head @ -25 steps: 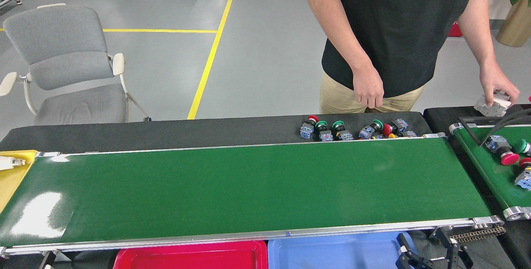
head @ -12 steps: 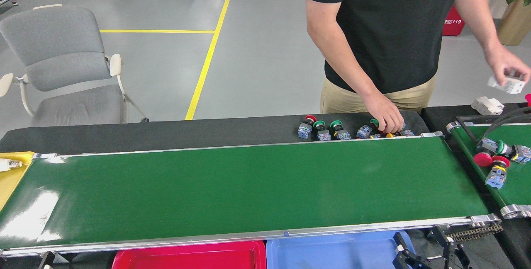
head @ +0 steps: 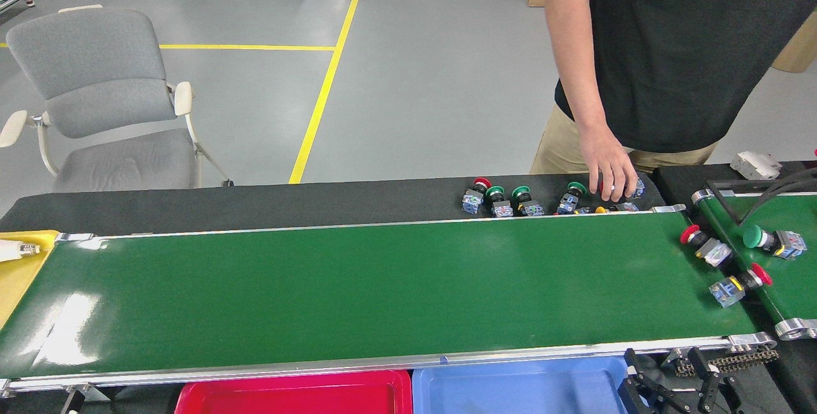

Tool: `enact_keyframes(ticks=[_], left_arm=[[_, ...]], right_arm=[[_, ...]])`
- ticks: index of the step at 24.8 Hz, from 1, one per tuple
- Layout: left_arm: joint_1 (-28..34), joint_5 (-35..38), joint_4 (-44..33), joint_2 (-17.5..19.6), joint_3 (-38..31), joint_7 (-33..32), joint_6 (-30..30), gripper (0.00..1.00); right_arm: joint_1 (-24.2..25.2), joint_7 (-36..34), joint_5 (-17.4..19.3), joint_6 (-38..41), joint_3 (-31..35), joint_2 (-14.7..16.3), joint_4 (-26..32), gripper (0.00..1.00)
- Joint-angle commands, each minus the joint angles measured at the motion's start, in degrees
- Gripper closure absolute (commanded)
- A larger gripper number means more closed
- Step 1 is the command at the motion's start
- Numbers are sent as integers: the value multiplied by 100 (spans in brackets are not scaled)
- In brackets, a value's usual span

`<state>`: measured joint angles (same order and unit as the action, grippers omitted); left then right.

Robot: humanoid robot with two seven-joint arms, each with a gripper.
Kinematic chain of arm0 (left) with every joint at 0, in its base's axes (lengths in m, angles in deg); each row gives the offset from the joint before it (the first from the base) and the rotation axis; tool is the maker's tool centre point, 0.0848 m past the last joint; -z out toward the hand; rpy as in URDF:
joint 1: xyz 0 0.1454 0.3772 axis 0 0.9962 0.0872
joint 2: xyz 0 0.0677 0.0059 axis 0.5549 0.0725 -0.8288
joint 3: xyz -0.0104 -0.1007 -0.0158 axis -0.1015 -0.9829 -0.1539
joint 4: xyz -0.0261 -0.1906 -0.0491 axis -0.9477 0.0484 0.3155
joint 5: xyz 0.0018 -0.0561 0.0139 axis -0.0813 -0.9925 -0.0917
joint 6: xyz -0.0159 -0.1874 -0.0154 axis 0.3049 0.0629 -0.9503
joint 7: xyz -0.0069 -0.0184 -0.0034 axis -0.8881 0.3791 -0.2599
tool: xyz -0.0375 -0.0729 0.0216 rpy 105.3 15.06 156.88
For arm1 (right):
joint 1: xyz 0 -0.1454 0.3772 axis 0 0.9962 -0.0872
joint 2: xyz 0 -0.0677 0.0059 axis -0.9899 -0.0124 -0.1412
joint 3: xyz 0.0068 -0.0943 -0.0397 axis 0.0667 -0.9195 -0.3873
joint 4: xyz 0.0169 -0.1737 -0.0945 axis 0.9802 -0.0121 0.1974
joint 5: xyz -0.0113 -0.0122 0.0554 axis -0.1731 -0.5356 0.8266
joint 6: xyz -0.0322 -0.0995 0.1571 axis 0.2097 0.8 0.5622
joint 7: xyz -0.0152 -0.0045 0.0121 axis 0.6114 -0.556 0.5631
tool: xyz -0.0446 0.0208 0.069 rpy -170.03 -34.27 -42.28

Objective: Pick switch part from conveyor to tray

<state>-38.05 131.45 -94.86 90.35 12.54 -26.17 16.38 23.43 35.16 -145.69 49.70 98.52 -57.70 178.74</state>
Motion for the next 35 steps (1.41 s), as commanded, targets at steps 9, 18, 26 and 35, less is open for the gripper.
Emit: enact_keyframes(ticks=[9, 18, 26, 35], left_arm=[[-41, -23, -25, 90, 32, 55, 74, 0], [-41, -23, -25, 90, 32, 47, 83, 0], [-32, -23, -16, 99, 49, 47, 83, 0], [-41, -15, 2, 90, 93, 47, 83, 0]], right_arm=[[-746, 64, -202, -833, 13, 62, -641, 1], [-1739, 56, -202, -877, -4, 71, -1660, 1], [-2135, 56, -211, -877, -277, 71, -2179, 22], [-2126, 56, -228, -868, -681, 334, -2214, 88]])
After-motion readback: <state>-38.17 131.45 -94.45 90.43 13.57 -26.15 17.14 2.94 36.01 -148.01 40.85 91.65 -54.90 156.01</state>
